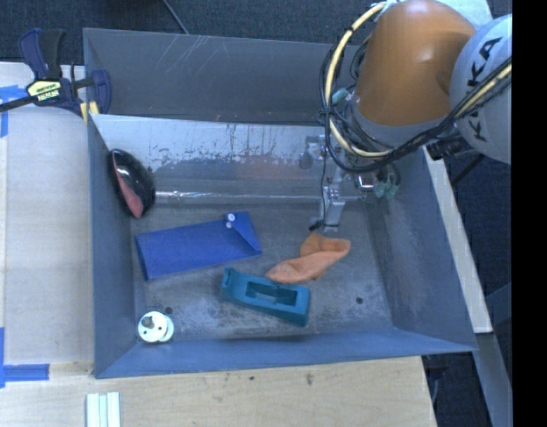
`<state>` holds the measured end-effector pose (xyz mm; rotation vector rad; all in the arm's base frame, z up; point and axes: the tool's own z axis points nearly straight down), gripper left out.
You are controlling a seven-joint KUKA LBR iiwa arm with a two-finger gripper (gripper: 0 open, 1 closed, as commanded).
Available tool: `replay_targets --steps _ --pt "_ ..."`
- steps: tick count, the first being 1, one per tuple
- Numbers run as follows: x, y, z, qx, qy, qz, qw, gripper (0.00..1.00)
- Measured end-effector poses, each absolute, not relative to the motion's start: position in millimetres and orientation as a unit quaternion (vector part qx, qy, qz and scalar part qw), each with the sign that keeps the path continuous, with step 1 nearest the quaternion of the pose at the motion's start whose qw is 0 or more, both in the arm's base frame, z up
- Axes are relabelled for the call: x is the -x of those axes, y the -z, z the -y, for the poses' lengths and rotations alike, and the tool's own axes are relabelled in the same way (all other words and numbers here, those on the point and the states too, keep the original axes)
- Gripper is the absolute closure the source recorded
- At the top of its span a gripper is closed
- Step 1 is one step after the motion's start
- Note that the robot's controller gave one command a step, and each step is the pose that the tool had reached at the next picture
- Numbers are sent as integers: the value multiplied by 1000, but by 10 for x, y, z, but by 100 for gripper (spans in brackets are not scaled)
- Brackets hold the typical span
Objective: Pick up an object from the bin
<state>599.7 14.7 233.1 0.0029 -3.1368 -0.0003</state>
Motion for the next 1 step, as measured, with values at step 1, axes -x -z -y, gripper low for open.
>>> replay_targets --steps 1 --pt "-6010 -2384 -146 -1 0 1000 -2 0"
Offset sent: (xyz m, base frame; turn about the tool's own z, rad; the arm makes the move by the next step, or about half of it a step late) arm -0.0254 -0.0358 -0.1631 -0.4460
